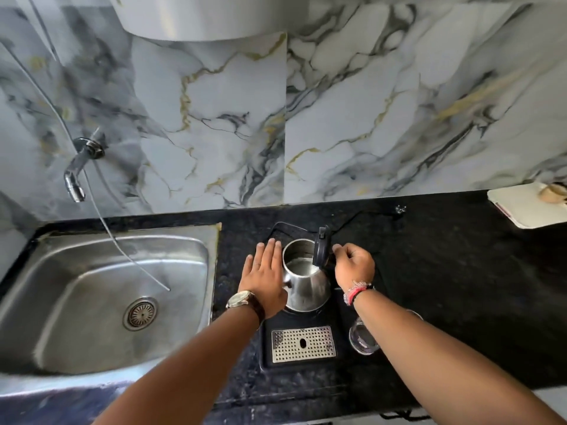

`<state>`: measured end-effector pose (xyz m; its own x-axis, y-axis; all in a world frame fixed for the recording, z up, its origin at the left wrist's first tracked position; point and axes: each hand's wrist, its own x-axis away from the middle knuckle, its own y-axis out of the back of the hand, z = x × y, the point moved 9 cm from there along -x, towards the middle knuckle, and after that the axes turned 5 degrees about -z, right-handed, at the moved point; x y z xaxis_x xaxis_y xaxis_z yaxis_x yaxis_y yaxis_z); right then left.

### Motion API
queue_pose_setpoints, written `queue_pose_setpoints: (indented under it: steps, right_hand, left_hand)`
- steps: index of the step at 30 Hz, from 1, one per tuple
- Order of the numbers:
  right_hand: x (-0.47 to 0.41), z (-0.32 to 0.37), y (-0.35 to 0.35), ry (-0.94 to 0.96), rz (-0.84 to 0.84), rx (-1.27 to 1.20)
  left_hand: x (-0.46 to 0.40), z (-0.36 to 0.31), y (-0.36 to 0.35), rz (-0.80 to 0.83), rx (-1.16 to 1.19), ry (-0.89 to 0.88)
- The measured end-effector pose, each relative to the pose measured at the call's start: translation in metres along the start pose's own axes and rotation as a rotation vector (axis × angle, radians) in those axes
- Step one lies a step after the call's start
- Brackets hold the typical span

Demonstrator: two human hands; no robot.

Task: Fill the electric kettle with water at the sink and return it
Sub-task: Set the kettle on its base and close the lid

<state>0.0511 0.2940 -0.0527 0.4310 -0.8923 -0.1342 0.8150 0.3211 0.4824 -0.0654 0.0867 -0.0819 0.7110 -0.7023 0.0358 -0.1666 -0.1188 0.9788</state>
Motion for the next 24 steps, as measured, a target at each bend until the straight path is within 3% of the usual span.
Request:
queue_pose_setpoints:
  steps: [12,19,22,24]
  right_hand:
    - [0.002,-0.010,-0.016,-0.036,0.144,-0.102]
    - [0.004,-0.003,-0.014,-0.037,0.260,-0.009]
    - [0.007,0.015,-0.001,0.068,0.200,0.052]
    - [0.018,0.040,0.011,0.220,0.120,-0.036]
  left_hand:
    - [0.014,0.008,-0.001,0.033,0.039,0.041]
    - [0.019,0.006,-0.008,0.123,0.011,0.080]
    - [0.012,0.008,-0.001,0.165,-0.028,0.034]
    - [0.008,0.010,0.007,0.154,-0.040,0.008]
